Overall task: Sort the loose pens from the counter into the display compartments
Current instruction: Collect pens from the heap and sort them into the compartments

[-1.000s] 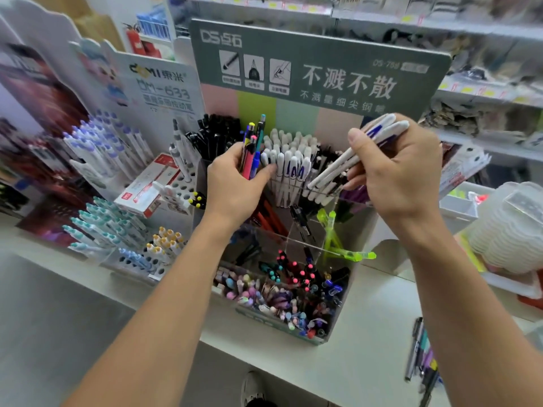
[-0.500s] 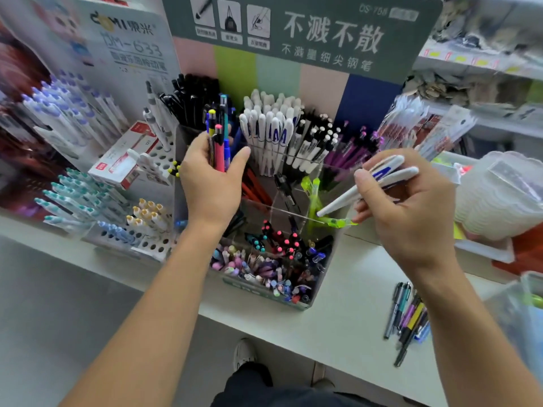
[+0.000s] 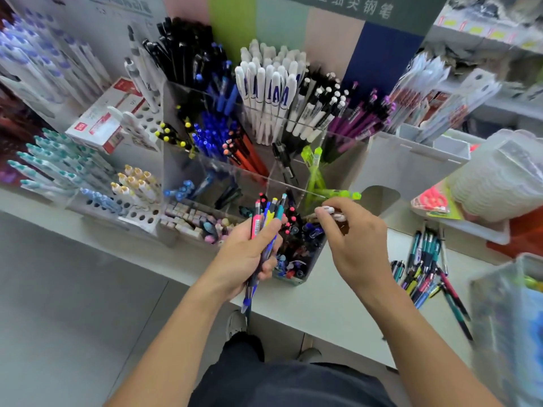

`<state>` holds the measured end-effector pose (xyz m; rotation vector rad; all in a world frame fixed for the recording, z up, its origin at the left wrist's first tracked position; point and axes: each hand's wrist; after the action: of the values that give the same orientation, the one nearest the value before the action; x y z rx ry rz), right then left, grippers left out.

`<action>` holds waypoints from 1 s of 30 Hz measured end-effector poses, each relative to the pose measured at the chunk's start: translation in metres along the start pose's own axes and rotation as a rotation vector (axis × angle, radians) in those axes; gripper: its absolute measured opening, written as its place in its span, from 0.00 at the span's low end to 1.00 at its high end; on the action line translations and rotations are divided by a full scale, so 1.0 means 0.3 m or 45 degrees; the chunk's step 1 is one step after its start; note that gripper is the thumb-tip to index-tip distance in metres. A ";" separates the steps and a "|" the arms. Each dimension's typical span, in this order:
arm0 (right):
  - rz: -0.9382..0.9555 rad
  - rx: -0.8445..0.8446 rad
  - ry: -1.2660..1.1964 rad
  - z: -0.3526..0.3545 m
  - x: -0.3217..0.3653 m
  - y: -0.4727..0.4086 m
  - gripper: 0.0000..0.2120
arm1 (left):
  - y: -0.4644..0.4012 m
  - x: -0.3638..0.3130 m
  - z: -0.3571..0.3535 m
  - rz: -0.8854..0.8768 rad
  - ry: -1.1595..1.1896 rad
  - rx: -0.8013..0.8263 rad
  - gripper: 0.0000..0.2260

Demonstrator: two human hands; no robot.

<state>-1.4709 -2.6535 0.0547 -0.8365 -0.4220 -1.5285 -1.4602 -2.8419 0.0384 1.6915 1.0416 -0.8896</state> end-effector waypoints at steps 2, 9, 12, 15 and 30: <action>0.026 -0.099 0.012 -0.008 -0.004 0.008 0.03 | -0.021 0.012 -0.017 -0.030 -0.107 0.037 0.18; -0.031 0.156 0.428 -0.075 -0.001 -0.030 0.15 | -0.063 0.019 0.001 -0.102 -0.252 -0.129 0.13; 0.025 0.038 0.357 -0.055 0.024 -0.006 0.06 | -0.053 -0.001 0.046 -0.157 -0.324 -0.061 0.14; 0.132 -0.006 0.411 -0.053 0.034 0.045 0.11 | -0.043 -0.010 0.073 -0.126 -0.162 0.023 0.21; -0.561 0.678 -0.467 0.005 0.222 -0.016 0.06 | 0.026 -0.090 0.021 -0.156 -0.402 0.290 0.21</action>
<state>-1.4720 -2.6983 0.1042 -0.6162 -1.2907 -1.5427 -1.4638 -2.8563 0.0631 1.6135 0.8600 -1.3498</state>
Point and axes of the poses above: each hand's wrist, its own y-axis away from the middle knuckle, its own z-axis out of the back of the hand, x = y × z, and after that the axes turned 8 degrees about -z, right-handed
